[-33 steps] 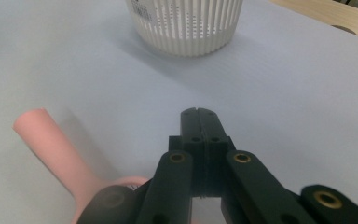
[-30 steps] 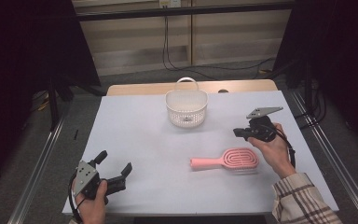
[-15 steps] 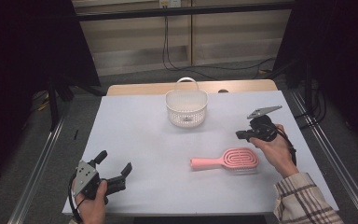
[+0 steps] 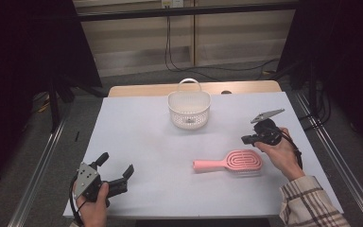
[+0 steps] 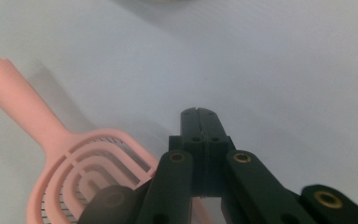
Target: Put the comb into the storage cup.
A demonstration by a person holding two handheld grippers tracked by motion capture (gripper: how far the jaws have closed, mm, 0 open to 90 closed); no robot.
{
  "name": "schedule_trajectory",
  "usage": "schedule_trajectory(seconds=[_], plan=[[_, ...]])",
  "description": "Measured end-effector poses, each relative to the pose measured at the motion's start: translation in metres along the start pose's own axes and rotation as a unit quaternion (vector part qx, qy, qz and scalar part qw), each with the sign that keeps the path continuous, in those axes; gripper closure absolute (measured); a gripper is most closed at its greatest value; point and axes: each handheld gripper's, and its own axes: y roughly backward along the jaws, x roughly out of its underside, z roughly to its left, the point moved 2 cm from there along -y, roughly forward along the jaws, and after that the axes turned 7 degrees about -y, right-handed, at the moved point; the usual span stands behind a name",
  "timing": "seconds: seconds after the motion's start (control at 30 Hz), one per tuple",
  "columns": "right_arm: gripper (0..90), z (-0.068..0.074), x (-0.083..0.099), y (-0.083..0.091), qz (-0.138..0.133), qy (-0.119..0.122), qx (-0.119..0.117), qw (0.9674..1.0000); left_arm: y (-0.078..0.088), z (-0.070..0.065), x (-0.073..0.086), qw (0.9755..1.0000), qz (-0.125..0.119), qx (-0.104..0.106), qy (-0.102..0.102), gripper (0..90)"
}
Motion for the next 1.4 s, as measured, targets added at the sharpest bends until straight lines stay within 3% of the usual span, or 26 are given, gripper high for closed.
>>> schedule_trajectory(seconds=[0.33, 1.4], plan=[[90.0, -0.002, 0.008, -0.003, 0.023, -0.003, 0.009, 0.9997, 0.000, 0.000, 0.000, 1.0000, 0.001, 0.001, -0.001, 2.1], [90.0, 0.003, 0.025, -0.002, 0.031, 0.008, 0.018, 0.9993, 0.000, 0.001, 0.000, 1.0000, 0.001, -0.007, -0.002, 2.0]])
